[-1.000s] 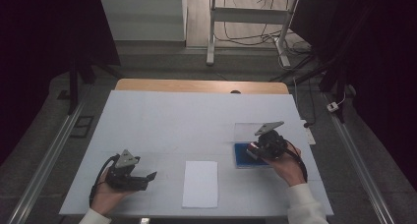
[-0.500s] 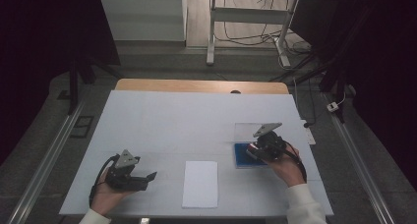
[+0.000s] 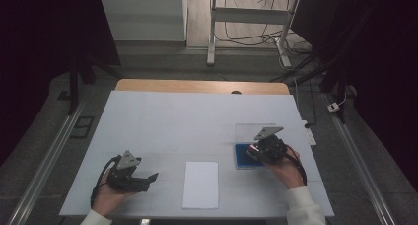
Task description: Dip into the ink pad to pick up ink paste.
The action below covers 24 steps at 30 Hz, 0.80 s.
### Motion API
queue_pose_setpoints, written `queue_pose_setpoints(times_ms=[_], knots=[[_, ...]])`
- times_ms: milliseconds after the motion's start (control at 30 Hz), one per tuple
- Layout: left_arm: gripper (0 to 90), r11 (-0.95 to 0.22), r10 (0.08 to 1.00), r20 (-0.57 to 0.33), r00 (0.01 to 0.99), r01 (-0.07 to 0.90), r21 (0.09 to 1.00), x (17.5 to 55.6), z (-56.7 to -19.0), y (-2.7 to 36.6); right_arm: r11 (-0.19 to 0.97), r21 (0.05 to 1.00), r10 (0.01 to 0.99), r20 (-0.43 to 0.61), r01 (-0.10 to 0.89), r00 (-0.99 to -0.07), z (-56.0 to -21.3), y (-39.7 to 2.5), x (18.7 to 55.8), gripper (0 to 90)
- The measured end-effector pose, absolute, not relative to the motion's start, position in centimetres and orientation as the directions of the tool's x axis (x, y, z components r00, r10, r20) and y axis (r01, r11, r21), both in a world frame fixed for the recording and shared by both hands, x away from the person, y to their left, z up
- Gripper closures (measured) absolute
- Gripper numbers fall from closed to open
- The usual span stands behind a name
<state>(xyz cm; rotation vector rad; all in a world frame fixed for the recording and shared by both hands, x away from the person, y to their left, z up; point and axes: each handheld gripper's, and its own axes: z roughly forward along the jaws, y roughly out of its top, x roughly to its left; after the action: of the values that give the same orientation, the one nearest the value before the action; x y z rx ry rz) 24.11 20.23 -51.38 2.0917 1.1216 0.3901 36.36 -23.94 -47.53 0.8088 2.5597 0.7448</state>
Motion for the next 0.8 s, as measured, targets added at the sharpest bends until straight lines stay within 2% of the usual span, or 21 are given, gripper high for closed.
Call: queue_pose_setpoints(times_ms=[800], knots=[[16.8, -0.362, 0.816, -0.063, 0.575, 0.593, 0.719, 24.07, -51.19, 20.36, 0.677, 0.599, 0.626, -0.164, 0.427, -0.763, -47.79, -24.09, 36.13, 70.5]])
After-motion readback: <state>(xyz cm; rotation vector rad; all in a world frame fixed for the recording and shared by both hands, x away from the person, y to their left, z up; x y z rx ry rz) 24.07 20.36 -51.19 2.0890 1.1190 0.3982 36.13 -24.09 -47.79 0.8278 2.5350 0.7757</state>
